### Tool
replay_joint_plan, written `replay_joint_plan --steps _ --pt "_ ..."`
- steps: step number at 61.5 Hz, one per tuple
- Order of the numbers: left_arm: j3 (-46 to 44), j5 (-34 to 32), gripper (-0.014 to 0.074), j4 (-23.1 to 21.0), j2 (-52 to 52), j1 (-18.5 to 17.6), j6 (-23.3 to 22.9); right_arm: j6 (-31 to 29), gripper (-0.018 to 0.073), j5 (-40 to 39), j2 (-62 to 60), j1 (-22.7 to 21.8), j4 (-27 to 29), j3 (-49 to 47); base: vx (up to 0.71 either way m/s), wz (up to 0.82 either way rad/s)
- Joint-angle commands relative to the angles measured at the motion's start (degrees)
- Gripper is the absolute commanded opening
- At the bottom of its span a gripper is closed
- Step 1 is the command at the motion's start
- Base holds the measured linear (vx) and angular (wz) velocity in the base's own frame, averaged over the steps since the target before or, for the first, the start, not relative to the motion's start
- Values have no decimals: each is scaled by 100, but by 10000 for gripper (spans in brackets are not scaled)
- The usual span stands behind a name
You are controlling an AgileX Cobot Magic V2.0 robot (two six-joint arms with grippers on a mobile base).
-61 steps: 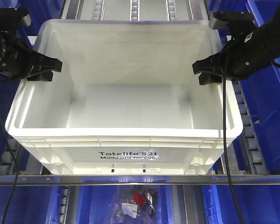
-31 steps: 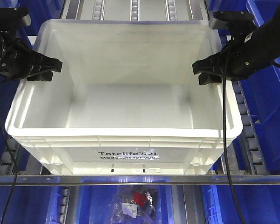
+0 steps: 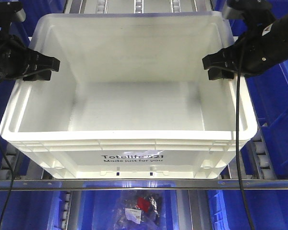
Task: Move bin from left to right shelf
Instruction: 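Lift the gripped tote and pull it off the roller shelf toward the robot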
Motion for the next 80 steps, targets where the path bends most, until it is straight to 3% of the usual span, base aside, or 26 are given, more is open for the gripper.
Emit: replay_joint_plan --steps 1,46,60,80 --pt "-241 -479 -8 -109 -400 -32 174 -16 -5 -378 -350 -35 -24 -231 0 0" --pt "-241 -323 -5 -117 -863 -32 169 48 -4 -180 -706 -35 52 -231 0 0" --pt "-241 -411 -5 -467 -868 -32 169 31 -4 -180 -706 -35 52 -231 0 0" --pt "-241 -527 -5 -463 -868 -32 169 25 -4 -218 -706 -35 52 -231 0 0"
